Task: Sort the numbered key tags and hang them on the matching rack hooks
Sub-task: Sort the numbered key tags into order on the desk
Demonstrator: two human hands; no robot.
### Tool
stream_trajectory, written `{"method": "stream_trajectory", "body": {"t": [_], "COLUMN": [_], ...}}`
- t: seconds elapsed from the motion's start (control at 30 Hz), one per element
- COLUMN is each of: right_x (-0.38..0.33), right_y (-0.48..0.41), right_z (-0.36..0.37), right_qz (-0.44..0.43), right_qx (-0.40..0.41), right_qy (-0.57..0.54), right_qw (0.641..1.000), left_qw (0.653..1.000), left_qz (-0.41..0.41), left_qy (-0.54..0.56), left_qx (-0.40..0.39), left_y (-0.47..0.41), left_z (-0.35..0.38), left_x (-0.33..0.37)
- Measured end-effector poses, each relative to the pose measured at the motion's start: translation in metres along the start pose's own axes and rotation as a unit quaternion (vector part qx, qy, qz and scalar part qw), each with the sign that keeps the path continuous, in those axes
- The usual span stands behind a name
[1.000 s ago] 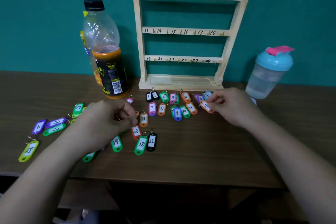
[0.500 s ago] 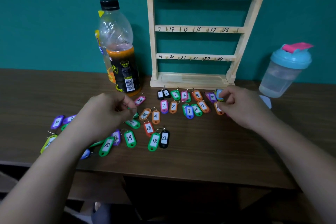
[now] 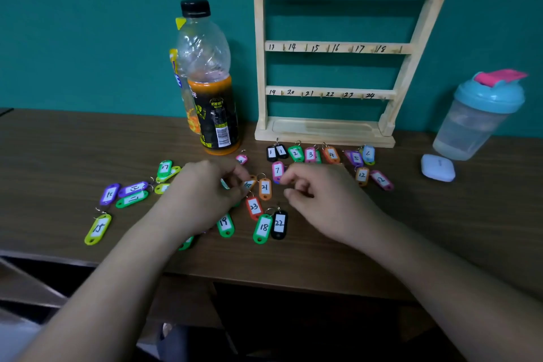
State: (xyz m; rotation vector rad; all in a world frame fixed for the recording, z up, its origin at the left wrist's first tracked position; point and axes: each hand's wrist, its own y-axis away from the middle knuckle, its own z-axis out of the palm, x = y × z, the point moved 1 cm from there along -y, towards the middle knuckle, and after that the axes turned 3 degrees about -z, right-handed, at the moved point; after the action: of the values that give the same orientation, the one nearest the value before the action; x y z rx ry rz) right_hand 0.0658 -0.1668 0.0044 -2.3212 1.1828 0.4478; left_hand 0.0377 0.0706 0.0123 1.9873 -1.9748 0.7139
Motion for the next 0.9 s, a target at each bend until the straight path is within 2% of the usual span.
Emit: {"method": "stream_trajectory", "body": {"t": [0.2,0.4,0.63,0.9], "right_x": [-0.013,-0.017,-0.02,-0.038], "right_y": [-0.013,-0.017,-0.018,-0.022], "right_z": [0.021,0.026,0.03,0.041], "right_qz": [-0.038,-0.058,-0.077,-0.146], "right_qx": [0.01,-0.005,0.004,-0.02], "right_qy": [0.012,-0.004,-0.019,0.049], "right_qw": [0.999,0.998,0.997,0.988], "left_qw": [0.999,0.999,0.998,0.997], "left_qz": [0.033,-0.001,-0.043,-0.053], "left_qy": [-0.025,-0.03,-0.026,-0.051], "left_qx": [0.007,-0.01,0.037,0.034], "left_y": [-0.003,-0.002,-0.002,-0.003], "left_z": [0.007,-0.01,-0.034,-0.037], "left_x": [0.001,-0.012,-0.036,-0.053]}}
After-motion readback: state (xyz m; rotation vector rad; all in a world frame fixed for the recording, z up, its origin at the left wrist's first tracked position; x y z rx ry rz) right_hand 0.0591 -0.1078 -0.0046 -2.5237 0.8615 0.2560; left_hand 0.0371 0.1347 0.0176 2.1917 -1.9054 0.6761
